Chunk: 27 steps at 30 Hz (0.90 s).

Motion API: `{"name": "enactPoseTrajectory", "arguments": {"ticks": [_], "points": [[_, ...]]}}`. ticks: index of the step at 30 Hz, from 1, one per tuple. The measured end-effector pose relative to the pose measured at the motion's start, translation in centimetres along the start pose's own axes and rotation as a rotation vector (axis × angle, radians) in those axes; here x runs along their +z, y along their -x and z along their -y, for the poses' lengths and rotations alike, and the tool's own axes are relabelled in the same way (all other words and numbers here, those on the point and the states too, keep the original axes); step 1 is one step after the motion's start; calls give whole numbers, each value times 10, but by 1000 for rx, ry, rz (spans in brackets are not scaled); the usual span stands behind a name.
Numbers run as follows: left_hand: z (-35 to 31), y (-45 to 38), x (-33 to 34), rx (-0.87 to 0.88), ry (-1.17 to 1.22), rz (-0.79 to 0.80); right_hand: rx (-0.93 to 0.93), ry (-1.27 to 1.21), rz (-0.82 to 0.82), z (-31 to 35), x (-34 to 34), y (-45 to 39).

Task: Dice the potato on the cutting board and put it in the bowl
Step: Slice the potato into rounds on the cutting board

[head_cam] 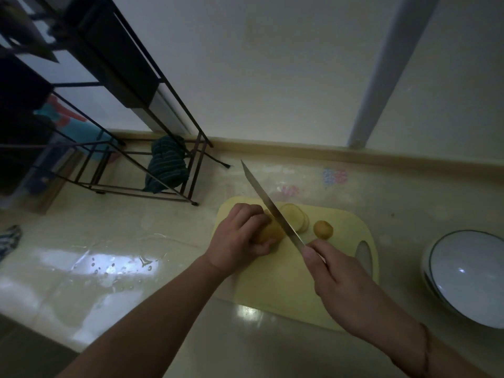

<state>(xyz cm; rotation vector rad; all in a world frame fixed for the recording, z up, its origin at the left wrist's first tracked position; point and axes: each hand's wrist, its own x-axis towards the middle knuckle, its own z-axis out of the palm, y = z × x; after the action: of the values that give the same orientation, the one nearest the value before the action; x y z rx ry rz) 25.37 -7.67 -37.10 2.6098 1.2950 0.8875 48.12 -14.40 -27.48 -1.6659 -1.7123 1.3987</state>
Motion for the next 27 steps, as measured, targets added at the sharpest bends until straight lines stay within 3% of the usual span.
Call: {"name": "enactPoseTrajectory", "arguments": {"ticks": [27], "points": [[2,0,6,81,-29,-43,-65,88,11,13,3,0]]}}
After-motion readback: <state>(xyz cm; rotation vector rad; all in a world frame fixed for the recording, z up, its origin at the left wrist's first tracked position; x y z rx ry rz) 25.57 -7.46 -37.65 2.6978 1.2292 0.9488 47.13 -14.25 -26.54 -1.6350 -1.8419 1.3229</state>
